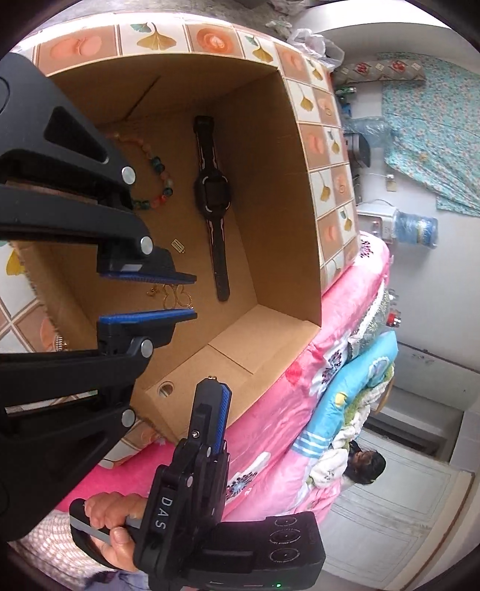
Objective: Organize jewelry
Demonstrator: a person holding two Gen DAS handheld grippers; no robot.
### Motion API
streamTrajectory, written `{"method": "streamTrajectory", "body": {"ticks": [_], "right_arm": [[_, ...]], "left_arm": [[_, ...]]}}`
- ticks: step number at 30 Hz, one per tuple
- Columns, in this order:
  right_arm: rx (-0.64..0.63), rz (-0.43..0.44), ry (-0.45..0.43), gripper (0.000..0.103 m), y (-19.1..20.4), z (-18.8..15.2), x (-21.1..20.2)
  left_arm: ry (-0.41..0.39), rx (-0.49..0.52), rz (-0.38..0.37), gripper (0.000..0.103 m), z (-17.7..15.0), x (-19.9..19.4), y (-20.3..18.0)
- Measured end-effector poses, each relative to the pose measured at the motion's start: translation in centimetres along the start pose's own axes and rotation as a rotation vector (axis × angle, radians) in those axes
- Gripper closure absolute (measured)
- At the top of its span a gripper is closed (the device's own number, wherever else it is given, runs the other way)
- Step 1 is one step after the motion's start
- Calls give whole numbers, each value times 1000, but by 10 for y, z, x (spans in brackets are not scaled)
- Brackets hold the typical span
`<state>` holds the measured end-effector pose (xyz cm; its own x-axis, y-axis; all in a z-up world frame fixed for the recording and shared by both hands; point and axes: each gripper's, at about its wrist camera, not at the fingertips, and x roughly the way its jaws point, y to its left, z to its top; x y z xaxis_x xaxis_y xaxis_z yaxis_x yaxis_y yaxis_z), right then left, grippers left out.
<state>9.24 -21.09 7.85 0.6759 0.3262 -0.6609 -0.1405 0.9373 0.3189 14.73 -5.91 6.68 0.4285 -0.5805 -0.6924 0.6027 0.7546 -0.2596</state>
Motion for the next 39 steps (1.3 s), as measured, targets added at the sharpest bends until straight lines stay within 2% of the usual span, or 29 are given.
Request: {"method": "streamTrajectory", "body": {"ticks": [3,9,24,32,36,39], "right_arm": [[6,-24,21,92,-7,11,14],[8,-36,23,92,-12,19,22],[31,-22,-50,92,-18,11,-7],[40,68,-125,91,-12,-16,-42],[19,87,-125,87,-2,-43,-53],[6,99,-111,87,6,-63,-57]], "left_arm": [[37,-23,-10,91,9,19,2],[36,-43,-14,90,16,32,-1],[-53,-18,-25,90,13,2,-12],[-149,35,-116,85,-27,-44,-23],[-228,109,-155,83,-61,-75,-36],[-229,160,-183,79,-85,-90,-46]]}}
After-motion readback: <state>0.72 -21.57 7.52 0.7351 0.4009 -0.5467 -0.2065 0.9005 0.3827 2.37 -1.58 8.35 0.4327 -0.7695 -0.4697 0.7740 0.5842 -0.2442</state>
